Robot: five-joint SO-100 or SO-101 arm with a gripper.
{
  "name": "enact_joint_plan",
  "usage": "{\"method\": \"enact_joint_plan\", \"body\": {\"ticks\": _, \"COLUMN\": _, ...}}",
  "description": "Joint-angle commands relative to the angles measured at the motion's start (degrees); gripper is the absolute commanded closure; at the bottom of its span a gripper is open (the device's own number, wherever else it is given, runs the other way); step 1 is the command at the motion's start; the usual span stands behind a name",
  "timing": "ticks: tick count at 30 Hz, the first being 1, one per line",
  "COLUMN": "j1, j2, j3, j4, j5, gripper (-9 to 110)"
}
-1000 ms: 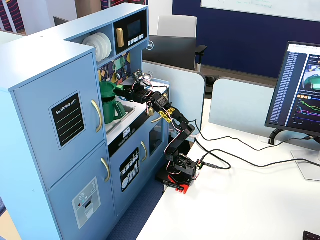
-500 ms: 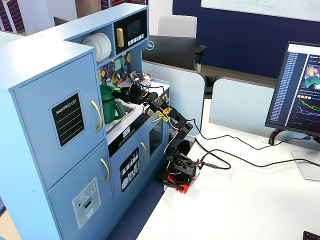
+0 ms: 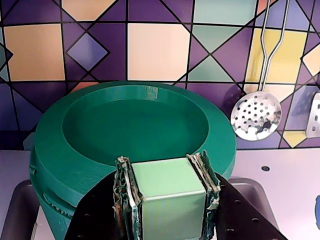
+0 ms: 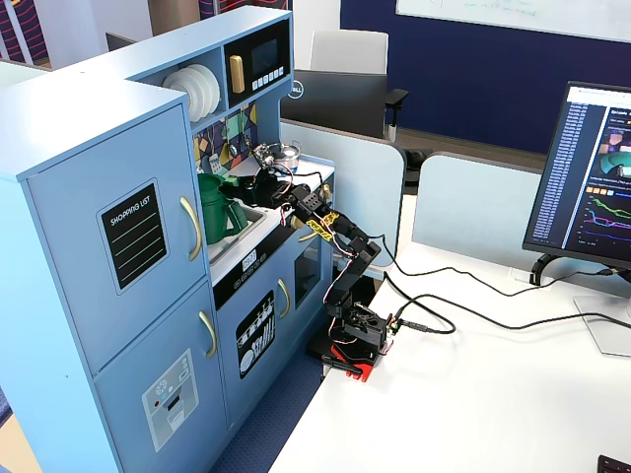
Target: Pick up the lid from the counter and put it on the green recipient
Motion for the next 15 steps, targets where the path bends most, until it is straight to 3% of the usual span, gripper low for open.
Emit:
{"method": "enact_joint_plan", "body": {"ticks": 1, "j1": -1.6, "j2": 1.8, "j3": 0.0, "j4": -1.8, "j5": -1.3, "gripper": 101}}
{"method": "enact_joint_plan", "body": {"ticks": 15, "j1": -2.6, "j2": 1.7, "j3": -0.4, "j4": -2.2, "j5": -1.7, "gripper": 101}}
